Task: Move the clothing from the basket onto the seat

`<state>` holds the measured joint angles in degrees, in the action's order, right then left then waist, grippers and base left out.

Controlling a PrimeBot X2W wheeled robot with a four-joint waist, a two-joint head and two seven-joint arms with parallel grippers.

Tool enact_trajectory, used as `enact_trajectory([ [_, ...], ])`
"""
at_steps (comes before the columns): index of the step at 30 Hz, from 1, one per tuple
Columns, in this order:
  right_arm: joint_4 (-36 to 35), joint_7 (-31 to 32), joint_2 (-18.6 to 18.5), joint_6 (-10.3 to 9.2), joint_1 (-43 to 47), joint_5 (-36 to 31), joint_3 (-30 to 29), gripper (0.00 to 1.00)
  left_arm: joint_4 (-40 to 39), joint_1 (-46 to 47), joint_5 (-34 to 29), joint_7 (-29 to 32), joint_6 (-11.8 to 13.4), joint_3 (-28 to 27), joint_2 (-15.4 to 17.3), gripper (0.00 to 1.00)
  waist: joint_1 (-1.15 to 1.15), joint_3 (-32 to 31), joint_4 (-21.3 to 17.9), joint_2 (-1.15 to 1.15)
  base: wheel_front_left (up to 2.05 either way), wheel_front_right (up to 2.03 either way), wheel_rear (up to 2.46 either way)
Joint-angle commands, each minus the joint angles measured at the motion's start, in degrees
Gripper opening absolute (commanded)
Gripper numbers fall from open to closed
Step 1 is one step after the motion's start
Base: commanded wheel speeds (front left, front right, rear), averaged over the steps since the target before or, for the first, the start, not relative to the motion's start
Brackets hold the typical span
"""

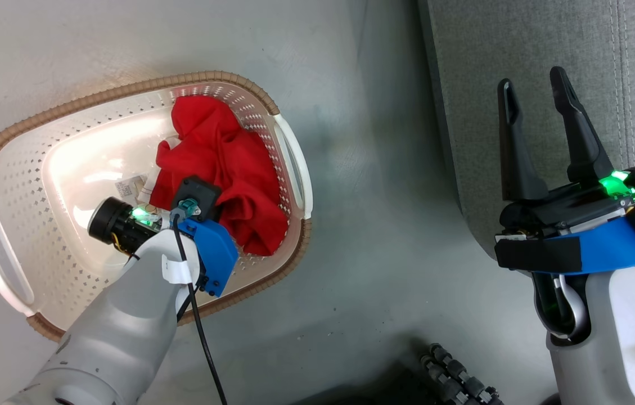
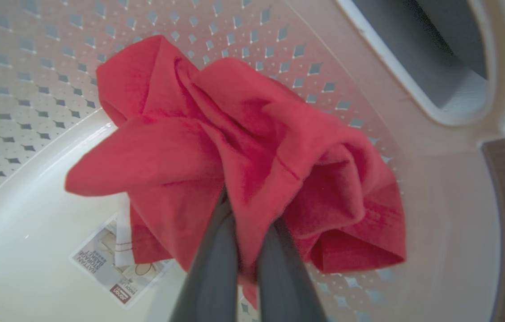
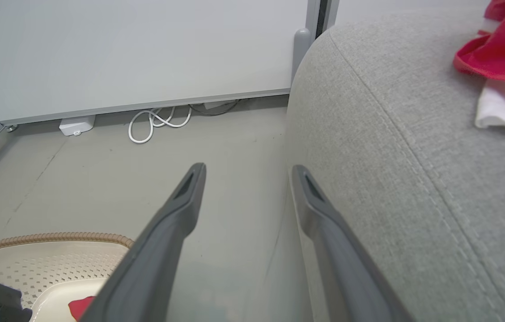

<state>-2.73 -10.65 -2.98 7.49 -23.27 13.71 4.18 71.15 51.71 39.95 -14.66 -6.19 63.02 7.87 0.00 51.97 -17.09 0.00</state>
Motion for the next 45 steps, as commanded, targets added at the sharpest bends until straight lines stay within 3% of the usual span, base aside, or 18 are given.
enact_trajectory([
  [1,0.15,-0.21,0.17,0.01,-0.61,0.41,-0.1,1.0,0.22,-0.35,0.28,-0.17,0.15,-0.11,0.01,0.0,0.0,-0.12,0.0,0.0,0.0,0.0,0.0],
  [14,0.56,-0.03,0.17,0.01,-0.93,-0.98,-0.07,1.0,0.68,-0.55,1.03,-0.56,0.1,-0.88,-0.8,0.0,0.0,-1.48,0.48,0.0,0.0,0.0,0.0],
  [20,1.83,-0.32,0.16,0.01,-0.61,-1.04,0.17,1.0,-0.44,-1.51,1.74,-0.59,-0.34,-1.78,-0.78,0.0,0.0,-5.07,1.32,0.0,0.0,0.0,0.0],
  [31,5.63,0.49,0.13,0.01,1.71,-1.87,0.5,1.0,-9.43,-7.2,0.24,-0.6,-0.66,-5.87,0.5,0.0,0.0,-18.5,5.34,0.0,0.0,0.0,0.0],
  [45,8.4,3.55,-0.04,0.01,9.06,-2.49,-0.65,1.0,-18.32,-17.78,-2.75,-0.61,-1.37,-10.36,-1.6,0.0,0.0,-38.58,10.89,0.0,0.0,0.0,0.0],
])
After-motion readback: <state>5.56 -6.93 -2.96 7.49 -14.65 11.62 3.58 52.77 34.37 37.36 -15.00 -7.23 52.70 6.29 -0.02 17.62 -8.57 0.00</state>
